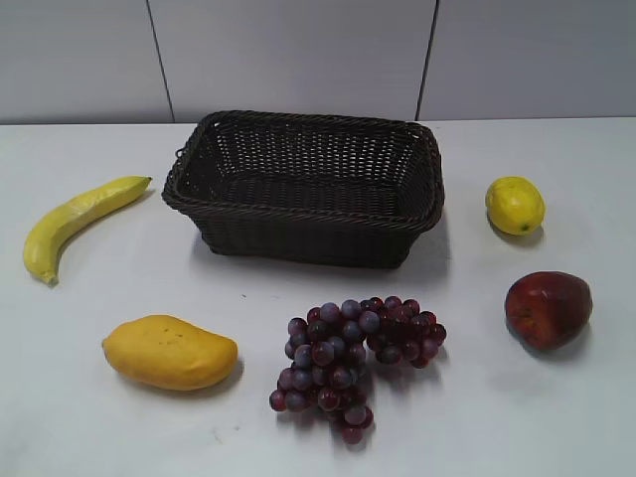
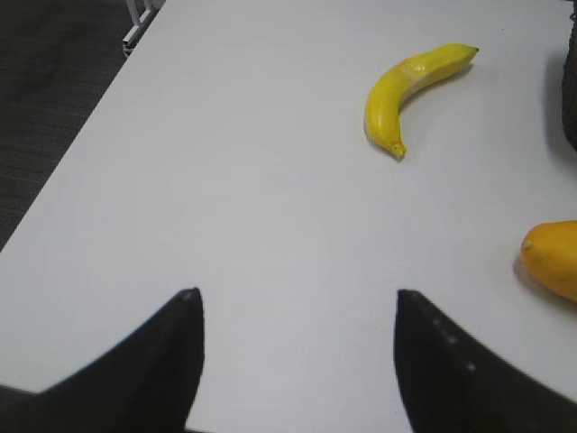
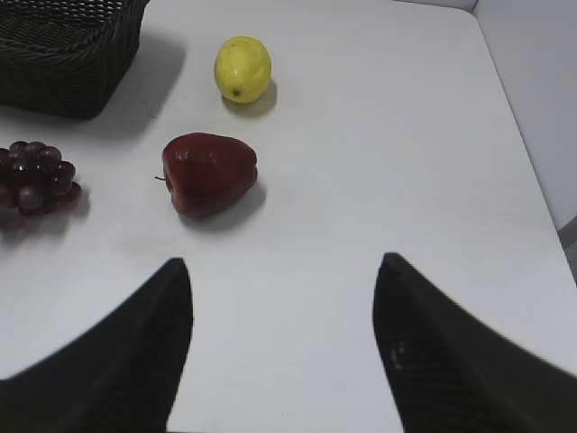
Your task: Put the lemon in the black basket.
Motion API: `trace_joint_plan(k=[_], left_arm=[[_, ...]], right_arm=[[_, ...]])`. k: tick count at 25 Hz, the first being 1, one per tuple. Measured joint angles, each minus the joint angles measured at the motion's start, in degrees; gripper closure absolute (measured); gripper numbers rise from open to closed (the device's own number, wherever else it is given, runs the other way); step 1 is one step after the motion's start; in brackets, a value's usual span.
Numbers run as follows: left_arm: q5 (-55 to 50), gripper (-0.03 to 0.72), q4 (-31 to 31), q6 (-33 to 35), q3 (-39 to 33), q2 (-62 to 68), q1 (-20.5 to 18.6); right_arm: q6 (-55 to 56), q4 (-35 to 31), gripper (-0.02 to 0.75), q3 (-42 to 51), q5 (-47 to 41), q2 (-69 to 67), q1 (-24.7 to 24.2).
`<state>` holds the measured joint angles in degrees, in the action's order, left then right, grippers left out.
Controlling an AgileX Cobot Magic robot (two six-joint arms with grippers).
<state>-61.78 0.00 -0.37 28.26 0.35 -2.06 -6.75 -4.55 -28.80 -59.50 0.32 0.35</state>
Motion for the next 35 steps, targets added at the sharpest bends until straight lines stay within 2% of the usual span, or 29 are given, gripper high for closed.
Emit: trace_joint_plan(k=[35], left_arm=[[0.04,0.215,0.0,0.0,0.0,0.0,0.0]], right_arm=[[0.59,-0.88,0.25,-0.39,0.85,-0.05,0.0]])
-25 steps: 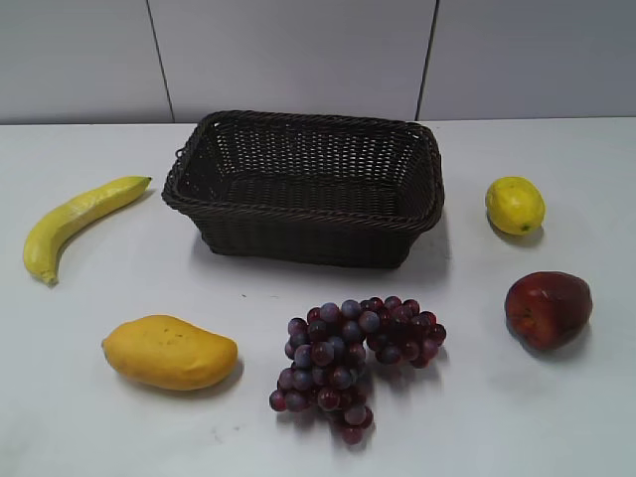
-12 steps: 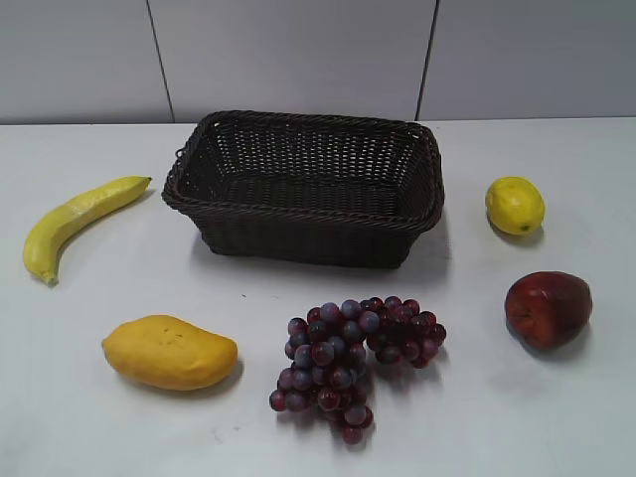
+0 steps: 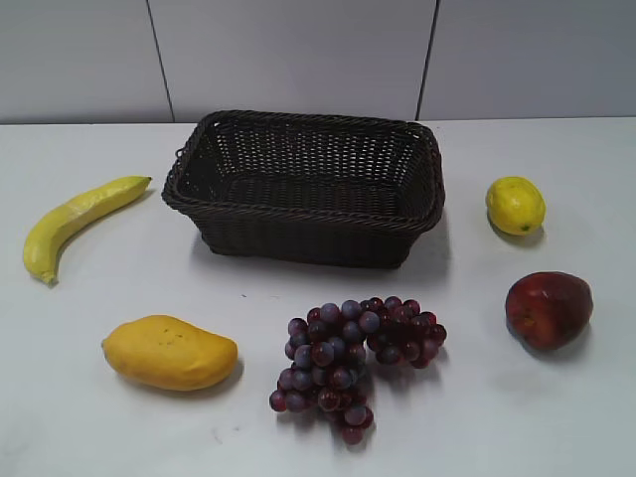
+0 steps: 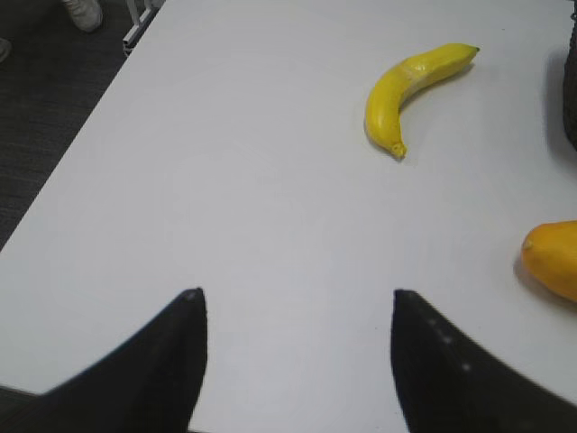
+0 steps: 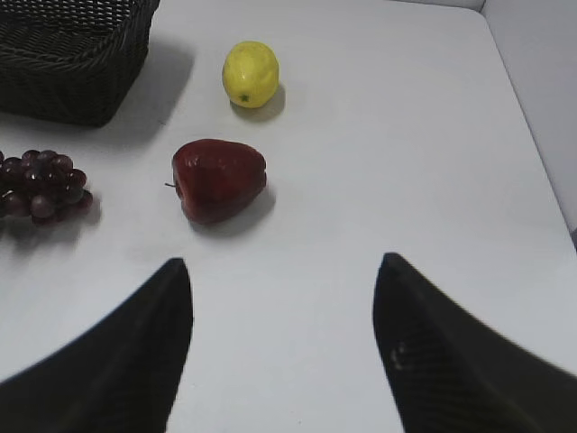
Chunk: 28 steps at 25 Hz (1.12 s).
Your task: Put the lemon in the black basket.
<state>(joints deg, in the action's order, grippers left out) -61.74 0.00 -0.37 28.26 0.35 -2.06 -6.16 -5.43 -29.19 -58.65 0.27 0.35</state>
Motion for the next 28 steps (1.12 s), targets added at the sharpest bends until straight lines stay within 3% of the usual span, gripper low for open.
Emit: trace_joint_plan(k=[7,17,28], left_arm=[[0.0,0.215,0.0,0.0,0.0,0.0,0.0],[0.0,0.216,0.0,0.0,0.0,0.0,0.0],[0.0,0.216,0.0,0.0,0.0,0.0,0.0]], right_arm=[[-0.23,0.0,0.114,-3.38,5.81,-10.49,0.0],[-0.23,-0.05,0.109,-10.89,10.34,-37.91,0.0],[-0.83,-4.32,0.136,-25.86,11.37,-69.29,0.0]])
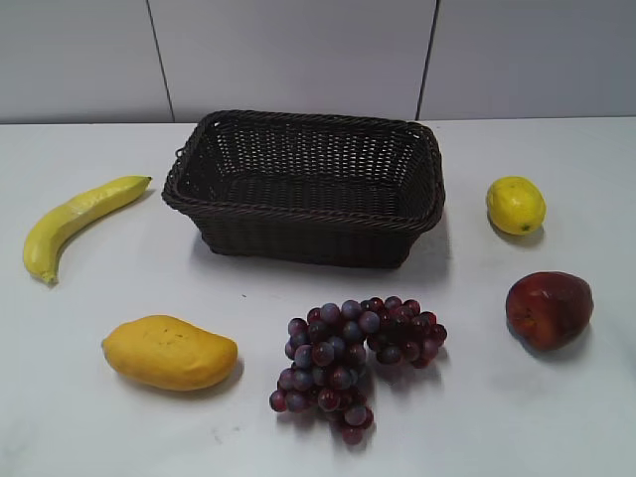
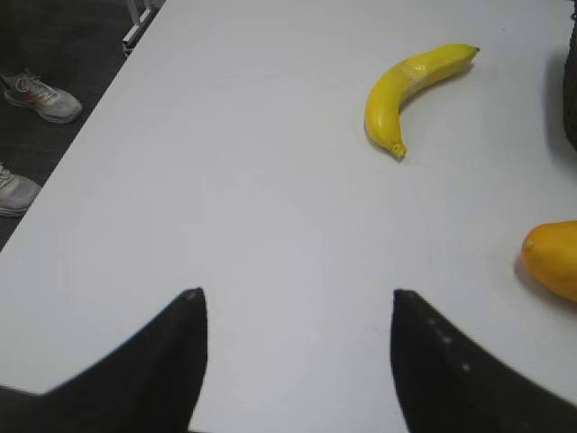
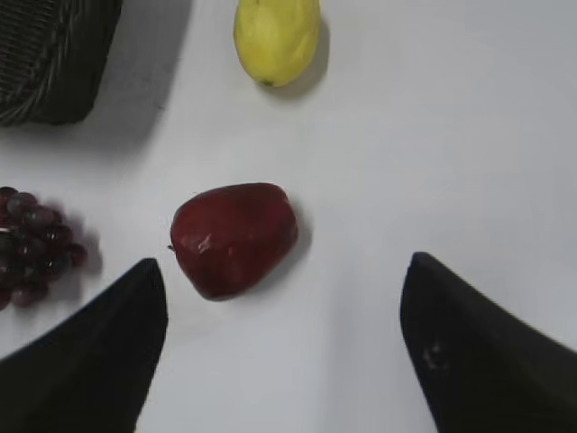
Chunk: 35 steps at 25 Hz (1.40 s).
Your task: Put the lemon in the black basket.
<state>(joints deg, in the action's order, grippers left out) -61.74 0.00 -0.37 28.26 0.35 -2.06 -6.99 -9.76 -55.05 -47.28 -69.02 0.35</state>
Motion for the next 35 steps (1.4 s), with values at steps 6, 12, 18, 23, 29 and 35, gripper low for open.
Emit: trace_joint_plan(k=[6,12,18,23,29,35], left_arm=[[0.0,0.216,0.0,0.0,0.0,0.0,0.0],[0.0,0.216,0.0,0.0,0.0,0.0,0.0],[0.0,0.216,0.0,0.0,0.0,0.0,0.0],[0.0,0.216,0.0,0.0,0.0,0.0,0.0],[0.0,0.216,0.0,0.0,0.0,0.0,0.0],[0.0,0.216,0.0,0.0,0.0,0.0,0.0]], right_arm=[[-1.32,-0.23,0.144,-9.31,0.06,-14.36,0.0],[-4.73,-0.3,0.101,-19.27,0.06,-27.04,0.11],[-4.89,-0.24,0.079,-28.02,0.11,-38.39,2.89],[-4.03,-0.19,0.079,-31.75,0.18,-45.59,4.1],[-2.36,1.85,0.079,-32.0,2.93,-52.42,4.1],[-2.35,1.85,0.104,-32.05,5.1,-54.87,4.1]])
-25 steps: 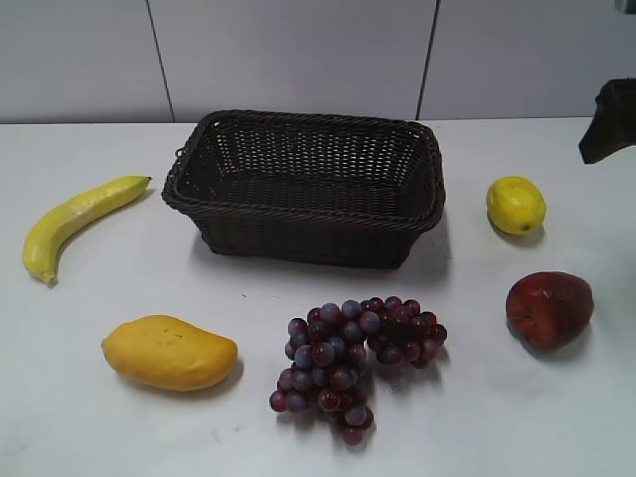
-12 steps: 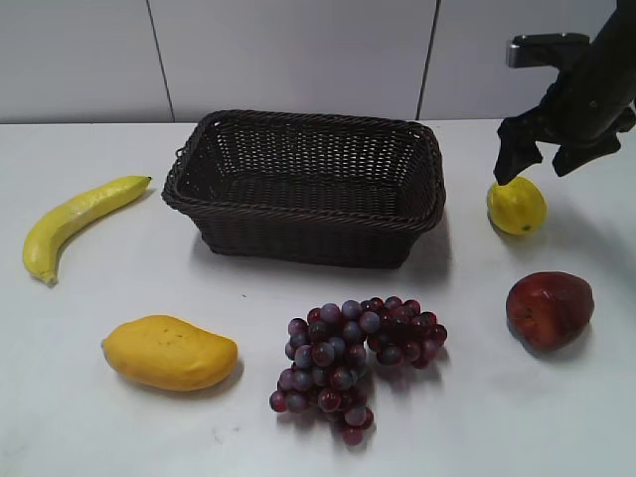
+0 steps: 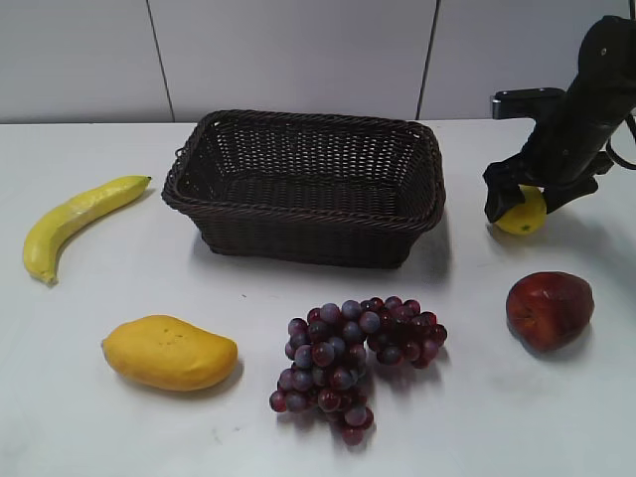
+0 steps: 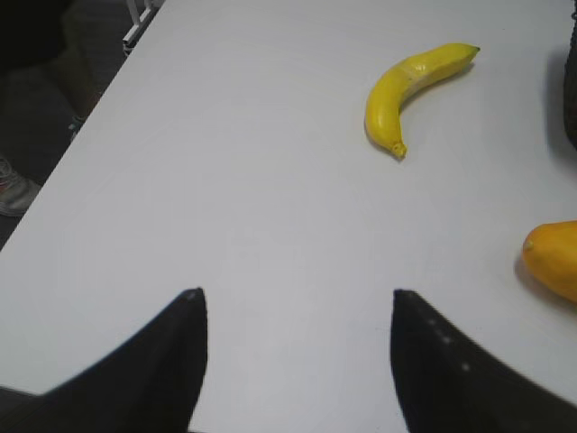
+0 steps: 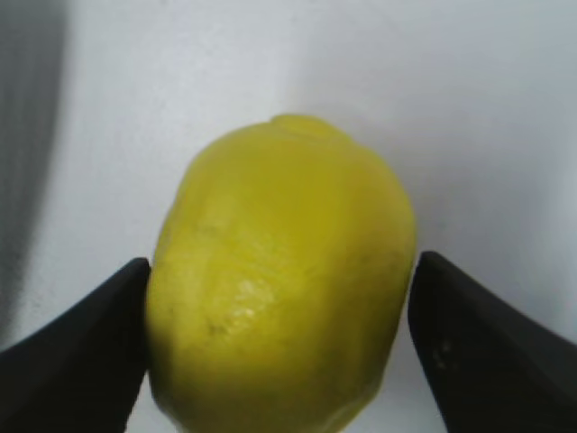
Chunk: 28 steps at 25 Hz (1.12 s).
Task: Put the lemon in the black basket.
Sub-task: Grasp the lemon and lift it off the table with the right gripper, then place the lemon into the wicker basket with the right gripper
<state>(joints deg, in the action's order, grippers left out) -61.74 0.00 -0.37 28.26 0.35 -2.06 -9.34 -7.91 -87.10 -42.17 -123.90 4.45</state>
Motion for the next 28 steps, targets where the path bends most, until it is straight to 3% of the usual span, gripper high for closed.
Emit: trace_joint_plan(k=[3,9,13,18,23,28], left_arm=[[0.0,0.216,0.0,0.0,0.0,0.0,0.0],[0.0,0.216,0.0,0.0,0.0,0.0,0.0],[0.0,0.216,0.0,0.0,0.0,0.0,0.0],[0.0,0.216,0.0,0.0,0.0,0.0,0.0],[0.0,0.216,0.0,0.0,0.0,0.0,0.0],[0.0,0.216,0.0,0.0,0.0,0.0,0.0]], right_arm=[[0.05,0.0,0.166,-0.63,-0.19,-0.04,0.0],[0.05,0.02,0.166,-5.11,-7.52,-0.11,0.0],[0.05,-1.07,0.166,-12.09,-16.34,-0.11,0.0],[0.11,-7.13,0.166,-24.51,-25.57,-0.11,1.06],[0.11,-8.87,0.166,-35.46,-26.46,0.01,7.39],[0.05,-8.86,0.166,-38.03,-18.99,0.06,16.22]])
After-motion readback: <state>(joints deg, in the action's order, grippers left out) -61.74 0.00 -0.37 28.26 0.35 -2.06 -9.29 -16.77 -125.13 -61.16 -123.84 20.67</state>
